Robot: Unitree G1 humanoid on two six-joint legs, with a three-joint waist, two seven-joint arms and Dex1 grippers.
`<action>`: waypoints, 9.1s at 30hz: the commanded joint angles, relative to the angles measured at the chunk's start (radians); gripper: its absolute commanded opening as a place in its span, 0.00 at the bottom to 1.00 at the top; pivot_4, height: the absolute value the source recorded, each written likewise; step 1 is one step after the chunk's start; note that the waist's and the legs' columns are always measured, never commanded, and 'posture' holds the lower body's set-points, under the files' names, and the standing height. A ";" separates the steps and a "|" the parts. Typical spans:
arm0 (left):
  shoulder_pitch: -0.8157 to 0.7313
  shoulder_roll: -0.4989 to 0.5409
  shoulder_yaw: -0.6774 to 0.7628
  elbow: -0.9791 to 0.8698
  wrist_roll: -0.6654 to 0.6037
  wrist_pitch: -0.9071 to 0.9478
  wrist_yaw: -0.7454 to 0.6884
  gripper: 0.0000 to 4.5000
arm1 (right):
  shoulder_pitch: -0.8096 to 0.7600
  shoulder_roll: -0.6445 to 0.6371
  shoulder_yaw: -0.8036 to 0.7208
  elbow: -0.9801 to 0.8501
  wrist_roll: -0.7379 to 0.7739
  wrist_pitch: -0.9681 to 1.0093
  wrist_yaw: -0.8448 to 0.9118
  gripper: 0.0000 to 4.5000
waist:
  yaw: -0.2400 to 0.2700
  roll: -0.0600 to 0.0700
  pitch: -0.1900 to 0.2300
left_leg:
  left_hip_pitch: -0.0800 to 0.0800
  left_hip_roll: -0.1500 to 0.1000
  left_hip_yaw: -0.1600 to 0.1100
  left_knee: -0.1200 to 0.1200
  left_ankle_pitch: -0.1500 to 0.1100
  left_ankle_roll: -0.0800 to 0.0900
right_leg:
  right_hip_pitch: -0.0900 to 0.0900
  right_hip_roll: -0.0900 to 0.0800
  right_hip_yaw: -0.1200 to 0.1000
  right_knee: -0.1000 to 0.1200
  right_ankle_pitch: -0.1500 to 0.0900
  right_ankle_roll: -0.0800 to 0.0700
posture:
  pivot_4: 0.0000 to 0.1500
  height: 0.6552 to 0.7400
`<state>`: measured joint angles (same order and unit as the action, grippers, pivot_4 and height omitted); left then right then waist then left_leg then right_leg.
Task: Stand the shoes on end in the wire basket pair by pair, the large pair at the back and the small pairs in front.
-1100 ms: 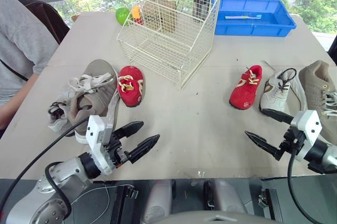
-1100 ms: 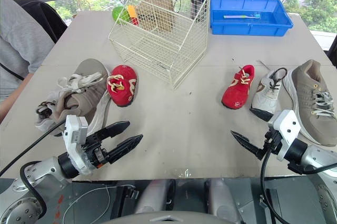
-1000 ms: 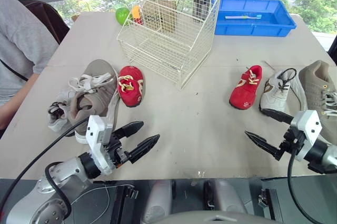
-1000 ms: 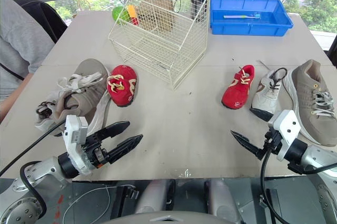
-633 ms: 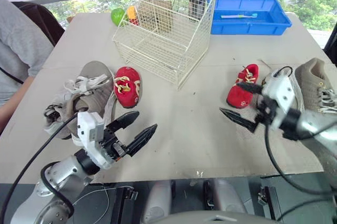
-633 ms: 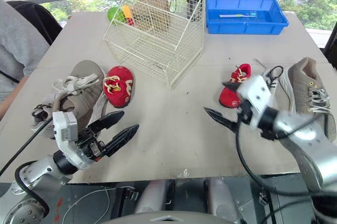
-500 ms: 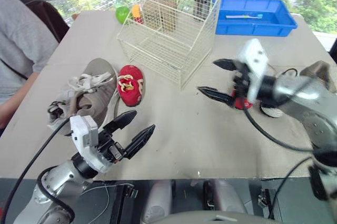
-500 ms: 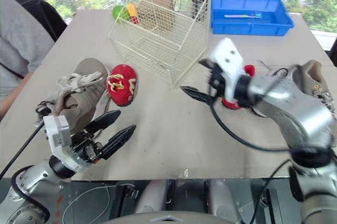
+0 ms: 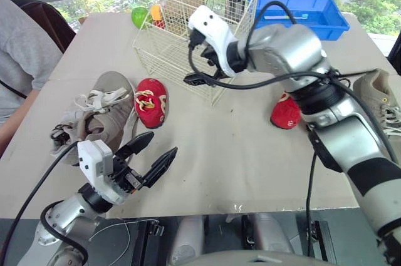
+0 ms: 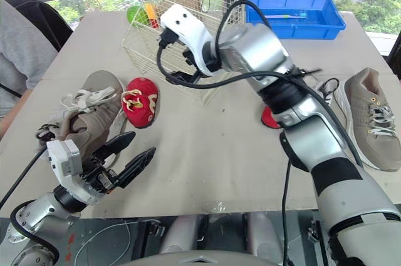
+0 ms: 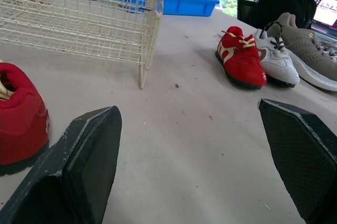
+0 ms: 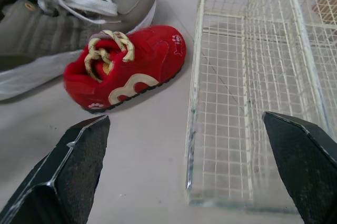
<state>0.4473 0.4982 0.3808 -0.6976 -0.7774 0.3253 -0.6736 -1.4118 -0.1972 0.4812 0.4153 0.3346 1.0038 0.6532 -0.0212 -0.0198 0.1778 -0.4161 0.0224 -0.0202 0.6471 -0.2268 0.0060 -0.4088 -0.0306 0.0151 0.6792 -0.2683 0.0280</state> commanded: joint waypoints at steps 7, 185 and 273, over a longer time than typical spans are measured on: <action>0.029 -0.022 -0.012 -0.038 0.006 -0.025 0.007 1.00 | -0.133 0.172 0.033 0.539 -0.219 -0.314 0.160 0.70 | -0.007 0.000 0.000 | 0.000 0.000 0.001 -0.001 0.000 0.000 | -0.001 -0.001 0.000 0.000 0.000 0.000 | 1.00 1.00; -1.322 0.271 -0.347 0.804 0.490 -1.276 -0.361 0.19 | -0.248 -0.568 0.101 0.218 -0.161 -0.617 0.961 0.01 | 0.006 0.002 0.007 | -0.004 0.002 0.014 0.002 -0.001 0.002 | -0.006 0.005 0.004 0.001 0.003 -0.001 | 1.00 1.00; -1.994 0.138 -0.488 1.834 0.757 -0.313 -0.467 0.41 | 1.069 -0.411 -0.789 -1.213 0.449 -0.311 -0.172 0.95 | 0.004 0.001 0.012 | -0.016 -0.004 -0.003 0.013 0.001 0.001 | -0.007 0.004 -0.006 0.003 0.005 0.007 | 1.00 1.00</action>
<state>-1.5262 0.6077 -0.1285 1.1682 -0.0257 0.0089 -1.1459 -0.3307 -0.5963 -0.3027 -0.7764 0.7689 0.7144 0.4895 -0.0172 -0.0186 0.1899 -0.4326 0.0185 -0.0232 0.6596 -0.2262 0.0070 -0.4156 -0.0261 0.0086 0.6819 -0.2636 0.0354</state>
